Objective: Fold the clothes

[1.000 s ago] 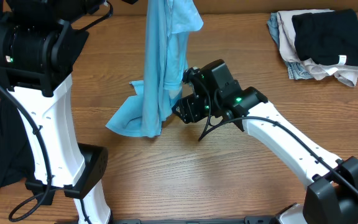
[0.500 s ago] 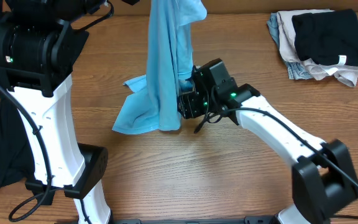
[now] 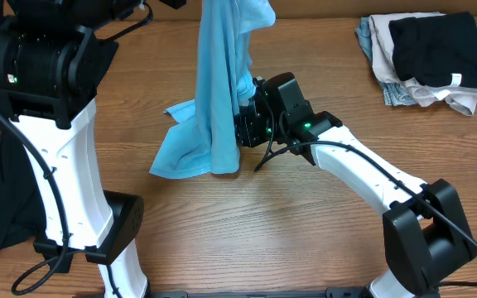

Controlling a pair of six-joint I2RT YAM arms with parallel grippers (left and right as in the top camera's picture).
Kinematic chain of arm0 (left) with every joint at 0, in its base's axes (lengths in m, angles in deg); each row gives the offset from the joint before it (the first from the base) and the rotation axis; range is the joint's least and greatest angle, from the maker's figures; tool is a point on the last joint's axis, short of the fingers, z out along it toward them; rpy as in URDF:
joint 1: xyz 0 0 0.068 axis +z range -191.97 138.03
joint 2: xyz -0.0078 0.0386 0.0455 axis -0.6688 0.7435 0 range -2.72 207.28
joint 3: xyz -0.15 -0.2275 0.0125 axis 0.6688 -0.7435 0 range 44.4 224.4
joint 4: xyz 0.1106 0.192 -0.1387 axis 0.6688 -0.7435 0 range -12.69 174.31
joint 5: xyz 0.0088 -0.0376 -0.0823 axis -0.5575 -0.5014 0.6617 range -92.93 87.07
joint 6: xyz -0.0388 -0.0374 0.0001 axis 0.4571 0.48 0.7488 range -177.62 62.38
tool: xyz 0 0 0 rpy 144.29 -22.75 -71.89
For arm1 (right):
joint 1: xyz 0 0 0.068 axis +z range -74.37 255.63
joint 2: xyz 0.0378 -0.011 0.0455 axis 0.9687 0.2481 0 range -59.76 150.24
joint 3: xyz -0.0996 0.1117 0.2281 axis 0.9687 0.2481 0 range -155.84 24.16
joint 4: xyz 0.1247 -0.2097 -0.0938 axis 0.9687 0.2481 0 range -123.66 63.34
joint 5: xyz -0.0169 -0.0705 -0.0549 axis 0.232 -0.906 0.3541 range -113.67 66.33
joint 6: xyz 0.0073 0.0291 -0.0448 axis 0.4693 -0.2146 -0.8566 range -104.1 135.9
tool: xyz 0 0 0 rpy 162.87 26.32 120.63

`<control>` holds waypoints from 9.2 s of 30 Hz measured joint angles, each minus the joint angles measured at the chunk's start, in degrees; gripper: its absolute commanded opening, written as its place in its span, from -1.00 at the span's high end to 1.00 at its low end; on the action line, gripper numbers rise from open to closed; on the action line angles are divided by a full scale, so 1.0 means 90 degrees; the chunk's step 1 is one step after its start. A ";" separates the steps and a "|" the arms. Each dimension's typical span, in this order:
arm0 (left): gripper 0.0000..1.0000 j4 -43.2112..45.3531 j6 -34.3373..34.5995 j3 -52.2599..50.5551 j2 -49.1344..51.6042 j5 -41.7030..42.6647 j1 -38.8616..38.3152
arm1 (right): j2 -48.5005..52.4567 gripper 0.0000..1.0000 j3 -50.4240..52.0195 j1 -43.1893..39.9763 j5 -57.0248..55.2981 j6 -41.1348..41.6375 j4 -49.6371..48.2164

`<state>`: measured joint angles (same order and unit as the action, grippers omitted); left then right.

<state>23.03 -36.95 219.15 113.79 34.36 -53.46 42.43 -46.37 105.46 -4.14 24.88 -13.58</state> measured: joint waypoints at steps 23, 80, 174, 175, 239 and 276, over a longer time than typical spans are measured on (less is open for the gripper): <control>0.92 -0.0260 0.0002 0.0000 0.0000 0.0070 0.1171 | -0.2086 0.92 -0.0027 -0.1583 -0.0223 0.0146 0.2334; 0.92 -0.1486 -0.1681 -0.1090 -0.0522 -0.4199 0.2076 | -0.1161 0.93 -0.5651 -0.3451 -0.0687 -0.1583 0.5374; 0.92 -0.0556 -0.1821 -0.0998 -0.0396 -0.4629 0.2011 | -0.0522 0.92 -0.6373 -0.5666 -0.0002 -0.1341 0.4600; 0.92 -0.0831 -0.1824 -0.0998 -0.0396 -0.4473 0.1967 | -0.0522 0.92 -0.6385 -0.5666 -0.0002 -0.1333 0.4794; 0.92 -0.0444 -0.2324 -0.1098 0.5389 -0.2314 -0.3269 | 0.0058 0.92 -0.5268 -0.5666 -0.0032 -0.1353 0.6870; 0.92 -0.3917 -0.1440 -0.1547 0.5093 -0.6108 -0.1105 | 0.0058 0.92 -0.5243 -0.5666 0.0068 -0.1333 0.7742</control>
<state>-12.22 -49.91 205.23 159.62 -20.61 -63.40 42.96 -93.55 54.47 -3.53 12.88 56.10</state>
